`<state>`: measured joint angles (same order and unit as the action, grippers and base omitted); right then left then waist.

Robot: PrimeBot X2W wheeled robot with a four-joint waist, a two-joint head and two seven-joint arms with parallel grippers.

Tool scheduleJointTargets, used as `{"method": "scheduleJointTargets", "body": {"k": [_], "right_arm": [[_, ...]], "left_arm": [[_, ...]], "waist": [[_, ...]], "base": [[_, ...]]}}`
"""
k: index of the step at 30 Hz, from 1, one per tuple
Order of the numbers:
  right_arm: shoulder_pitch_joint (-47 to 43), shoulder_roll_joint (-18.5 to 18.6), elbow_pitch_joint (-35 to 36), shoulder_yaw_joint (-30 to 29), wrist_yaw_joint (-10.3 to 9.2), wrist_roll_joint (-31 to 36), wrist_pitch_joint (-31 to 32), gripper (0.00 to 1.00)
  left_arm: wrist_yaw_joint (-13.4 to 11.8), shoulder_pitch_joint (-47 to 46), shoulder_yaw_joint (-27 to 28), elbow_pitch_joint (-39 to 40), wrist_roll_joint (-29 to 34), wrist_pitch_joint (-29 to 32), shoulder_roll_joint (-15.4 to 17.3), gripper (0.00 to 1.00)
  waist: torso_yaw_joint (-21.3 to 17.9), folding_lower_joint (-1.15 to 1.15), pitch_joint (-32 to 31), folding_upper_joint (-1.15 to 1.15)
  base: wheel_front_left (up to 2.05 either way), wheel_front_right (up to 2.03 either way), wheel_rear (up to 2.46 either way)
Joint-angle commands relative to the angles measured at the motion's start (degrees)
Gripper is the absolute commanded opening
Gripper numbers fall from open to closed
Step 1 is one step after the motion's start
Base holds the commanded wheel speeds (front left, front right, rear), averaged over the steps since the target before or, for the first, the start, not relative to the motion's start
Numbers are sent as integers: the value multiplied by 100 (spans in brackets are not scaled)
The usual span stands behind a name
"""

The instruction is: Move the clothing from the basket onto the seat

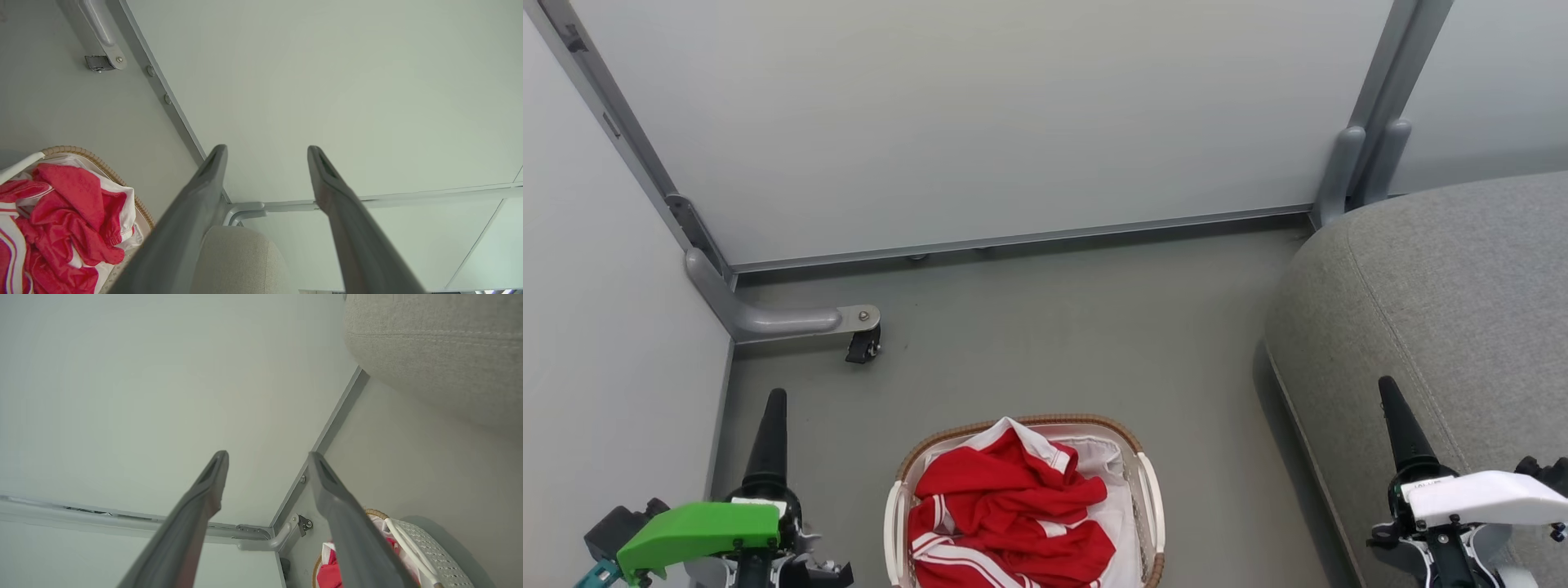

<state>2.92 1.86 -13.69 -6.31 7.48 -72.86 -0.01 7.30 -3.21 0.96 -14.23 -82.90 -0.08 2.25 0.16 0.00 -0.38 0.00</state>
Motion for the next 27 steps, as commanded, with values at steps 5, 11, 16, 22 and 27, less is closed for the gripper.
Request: {"method": "scheduleJointTargets", "body": {"k": [5,11,16,22,27], "right_arm": [[-26,59,358,66,1,921,-157,100],[-64,64,445,65,1,1546,-284,100],[-102,68,381,56,1,1998,-380,100],[-122,73,376,70,1,2560,-494,100],[-151,77,412,119,1,3006,-588,100]], "left_arm": [[13,-74,-117,201,758,-152,35,100],[10,-52,-178,290,1398,-278,40,100],[-25,-25,-220,330,1909,-373,43,100],[-34,9,-311,358,2614,-485,46,100],[-37,46,-399,357,3140,-578,49,100]], "waist": [[6,0,-1,0],[11,0,-4,0],[14,0,-8,0],[17,0,-11,0],[23,0,-13,0]], "base": [[0,0,0],[0,0,0],[0,0,0],[0,0,0],[0,0,0]]}}
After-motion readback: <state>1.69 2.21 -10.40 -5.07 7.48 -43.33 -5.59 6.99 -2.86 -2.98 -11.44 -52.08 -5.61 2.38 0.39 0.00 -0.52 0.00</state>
